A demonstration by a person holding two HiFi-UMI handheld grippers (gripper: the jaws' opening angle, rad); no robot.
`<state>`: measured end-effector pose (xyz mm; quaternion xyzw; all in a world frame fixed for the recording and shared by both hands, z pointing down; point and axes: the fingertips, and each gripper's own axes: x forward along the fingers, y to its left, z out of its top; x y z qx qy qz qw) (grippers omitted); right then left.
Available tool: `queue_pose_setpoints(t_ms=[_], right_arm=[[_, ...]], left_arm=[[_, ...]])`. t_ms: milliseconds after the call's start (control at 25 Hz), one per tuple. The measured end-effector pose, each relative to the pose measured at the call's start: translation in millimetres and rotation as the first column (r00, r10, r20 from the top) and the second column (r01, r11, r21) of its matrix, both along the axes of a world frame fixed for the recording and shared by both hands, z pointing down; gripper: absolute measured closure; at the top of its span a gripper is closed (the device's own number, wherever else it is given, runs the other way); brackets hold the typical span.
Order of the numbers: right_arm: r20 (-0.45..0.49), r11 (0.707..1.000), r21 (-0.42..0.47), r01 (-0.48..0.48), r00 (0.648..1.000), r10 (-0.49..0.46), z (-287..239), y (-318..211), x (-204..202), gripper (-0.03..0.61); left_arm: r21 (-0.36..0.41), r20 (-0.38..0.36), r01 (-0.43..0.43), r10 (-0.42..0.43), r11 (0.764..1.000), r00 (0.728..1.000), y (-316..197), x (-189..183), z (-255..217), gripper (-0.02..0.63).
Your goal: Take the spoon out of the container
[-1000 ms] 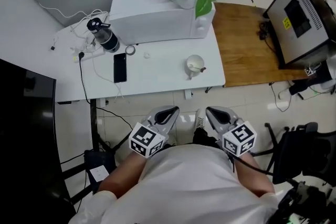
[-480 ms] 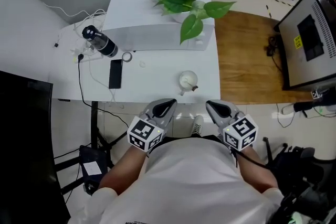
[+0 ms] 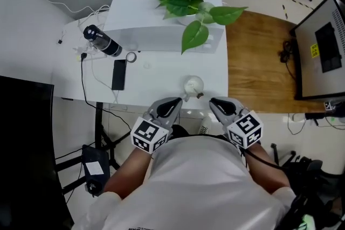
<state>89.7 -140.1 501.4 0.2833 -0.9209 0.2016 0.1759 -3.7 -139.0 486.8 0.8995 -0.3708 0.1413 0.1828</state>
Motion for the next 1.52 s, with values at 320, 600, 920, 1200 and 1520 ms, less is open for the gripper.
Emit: queue_pose_setpoints(t_ms=[320, 600, 920, 1200, 1520], right_arm=[[-0.031, 0.995, -0.059, -0.077, 0.997, 0.075, 15.4, -7.8, -19.0, 0.494], [-0.053, 0.982, -0.098, -0.159, 0.987, 0.154, 32.7, -11.2, -25.8, 0.469], [0.028, 0.917, -0.247, -0.313, 0.944, 0.329, 52.0, -18.5, -22.9, 0.408], [0.026, 0.883, -0.308, -0.355, 0.924, 0.381, 65.1, -28.3, -28.3, 0.396], [0.084, 0.787, -0.47, -0.4, 0.867, 0.49, 77.8, -36.6, -28.8, 0.451]], left_arm=[[-0.06, -0.019, -0.113, 0.112, 0.992, 0.994, -9.3, -9.2, 10.6, 0.609], [-0.076, -0.039, -0.182, 0.179, 0.98, 0.983, -6.8, -15.5, 17.2, 0.611], [-0.098, -0.042, -0.206, 0.202, 0.974, 0.978, -3.7, -29.5, 25.3, 0.61], [-0.113, -0.039, -0.211, 0.207, 0.971, 0.977, -6.0, -39.8, 28.7, 0.609], [-0.126, -0.032, -0.211, 0.209, 0.969, 0.977, -12.1, -45.9, 31.3, 0.609]])
